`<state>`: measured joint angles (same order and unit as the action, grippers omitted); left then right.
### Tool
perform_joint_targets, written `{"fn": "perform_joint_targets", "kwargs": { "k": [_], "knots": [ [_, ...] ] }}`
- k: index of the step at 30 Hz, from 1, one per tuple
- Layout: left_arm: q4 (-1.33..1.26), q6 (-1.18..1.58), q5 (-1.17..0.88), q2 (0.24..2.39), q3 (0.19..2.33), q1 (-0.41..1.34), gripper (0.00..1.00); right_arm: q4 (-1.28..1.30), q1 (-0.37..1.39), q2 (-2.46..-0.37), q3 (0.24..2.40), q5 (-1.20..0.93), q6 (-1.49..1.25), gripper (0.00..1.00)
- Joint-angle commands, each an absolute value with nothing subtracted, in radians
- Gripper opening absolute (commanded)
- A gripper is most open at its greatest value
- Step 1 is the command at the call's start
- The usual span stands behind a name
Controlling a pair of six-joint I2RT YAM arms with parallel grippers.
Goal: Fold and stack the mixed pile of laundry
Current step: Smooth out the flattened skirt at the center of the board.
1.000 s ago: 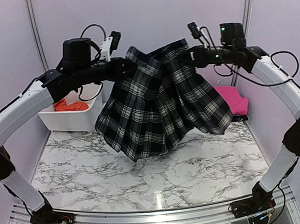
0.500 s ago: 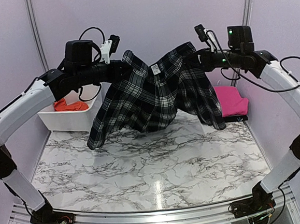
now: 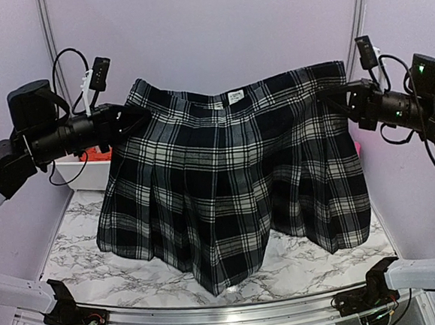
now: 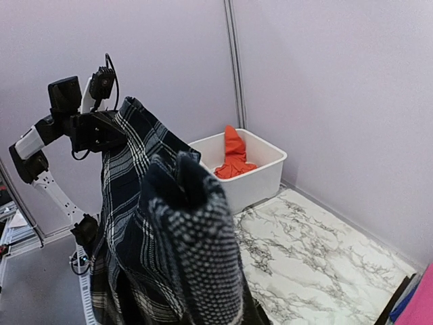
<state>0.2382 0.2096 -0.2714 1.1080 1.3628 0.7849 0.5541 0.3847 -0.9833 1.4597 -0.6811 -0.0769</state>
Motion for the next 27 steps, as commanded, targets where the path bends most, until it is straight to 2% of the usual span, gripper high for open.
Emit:
{"fn": "perform_joint_targets", "kwargs": {
  "k": [1, 4, 9, 12, 15, 19, 25, 26, 27],
  "knots": [
    [0.235, 0.292, -0.192, 1.111, 1.292, 0.763, 0.0, 0.538, 0.362, -1.004, 1.323, -0.613, -0.198, 0.0],
    [0.227, 0.368, -0.122, 1.18, 1.243, 0.653, 0.0, 0.523, 0.213, -1.115, 1.214, -0.65, -0.264, 0.0],
    [0.185, 0.445, -0.069, 1.459, 1.242, 0.514, 0.0, 0.437, 0.186, -1.443, 1.16, -0.569, -0.232, 0.0],
    [0.188, 0.441, -0.055, 1.696, 1.344, 0.48, 0.0, 0.461, 0.185, -1.731, 1.257, -0.573, -0.189, 0.0],
    [0.202, 0.413, -0.046, 1.88, 1.464, 0.476, 0.0, 0.496, 0.185, -1.914, 1.392, -0.514, -0.151, 0.0],
    [0.208, 0.389, -0.005, 2.016, 1.579, 0.476, 0.0, 0.531, 0.185, -2.042, 1.511, -0.413, -0.132, 0.0],
    [0.208, 0.345, 0.073, 2.145, 1.717, 0.476, 0.0, 0.49, 0.183, -2.11, 1.566, -0.309, -0.153, 0.0],
    [0.215, 0.334, 0.089, 2.165, 1.738, 0.476, 0.02, 0.488, 0.184, -2.118, 1.572, -0.287, -0.156, 0.05],
    [0.225, 0.329, 0.109, 2.18, 1.76, 0.476, 0.12, 0.489, 0.183, -2.124, 1.58, -0.272, -0.158, 0.17]
  ]
}}
